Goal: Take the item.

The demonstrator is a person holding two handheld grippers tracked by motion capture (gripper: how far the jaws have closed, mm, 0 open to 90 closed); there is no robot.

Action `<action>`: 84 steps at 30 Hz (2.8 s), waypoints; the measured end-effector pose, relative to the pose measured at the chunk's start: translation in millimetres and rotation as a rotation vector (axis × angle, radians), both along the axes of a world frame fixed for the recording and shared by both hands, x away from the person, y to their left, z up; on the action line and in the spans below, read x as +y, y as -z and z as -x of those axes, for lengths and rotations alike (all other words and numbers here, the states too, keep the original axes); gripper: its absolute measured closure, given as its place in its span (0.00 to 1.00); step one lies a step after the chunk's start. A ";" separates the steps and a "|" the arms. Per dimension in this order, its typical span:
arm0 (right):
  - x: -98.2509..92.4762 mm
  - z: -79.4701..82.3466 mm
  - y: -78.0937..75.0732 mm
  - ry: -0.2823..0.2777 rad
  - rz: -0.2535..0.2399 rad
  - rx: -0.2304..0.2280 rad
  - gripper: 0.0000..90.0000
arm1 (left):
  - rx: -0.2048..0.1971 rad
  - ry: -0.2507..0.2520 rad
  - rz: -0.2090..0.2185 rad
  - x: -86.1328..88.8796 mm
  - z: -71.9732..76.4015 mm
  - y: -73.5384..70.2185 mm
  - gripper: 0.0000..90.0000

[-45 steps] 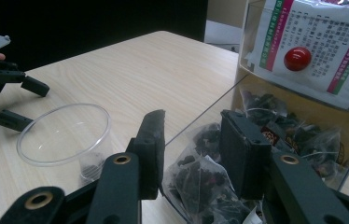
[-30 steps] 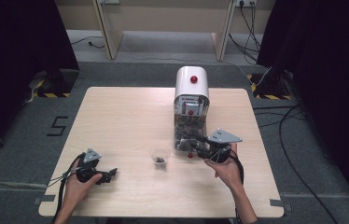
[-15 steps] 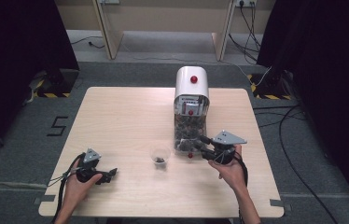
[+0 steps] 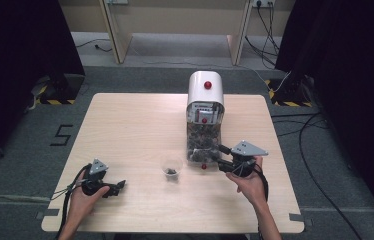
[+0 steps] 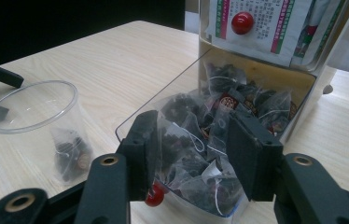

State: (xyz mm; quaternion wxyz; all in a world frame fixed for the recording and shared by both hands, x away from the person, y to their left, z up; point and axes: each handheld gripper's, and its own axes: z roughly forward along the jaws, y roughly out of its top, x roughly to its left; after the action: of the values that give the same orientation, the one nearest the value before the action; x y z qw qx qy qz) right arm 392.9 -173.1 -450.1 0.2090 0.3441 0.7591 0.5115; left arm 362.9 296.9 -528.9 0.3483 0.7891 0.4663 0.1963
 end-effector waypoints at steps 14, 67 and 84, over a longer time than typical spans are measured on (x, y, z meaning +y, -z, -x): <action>-4.6 5.2 0.7 0.019 0.012 0.013 0.43 | 0.000 0.001 0.001 0.6 0.3 0.0 0.00; -33.8 33.2 15.7 0.081 0.073 0.045 0.19 | 0.001 0.000 0.000 1.1 0.9 0.0 0.00; -38.3 39.9 29.2 0.089 0.093 0.071 0.19 | 0.001 0.000 0.000 1.1 0.9 0.0 0.00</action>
State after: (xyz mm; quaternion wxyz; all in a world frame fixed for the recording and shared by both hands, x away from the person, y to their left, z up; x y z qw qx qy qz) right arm 353.0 -211.4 -479.4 0.2203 0.3851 0.7730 0.4535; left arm 362.0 297.9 -528.8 0.3480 0.7893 0.4664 0.1957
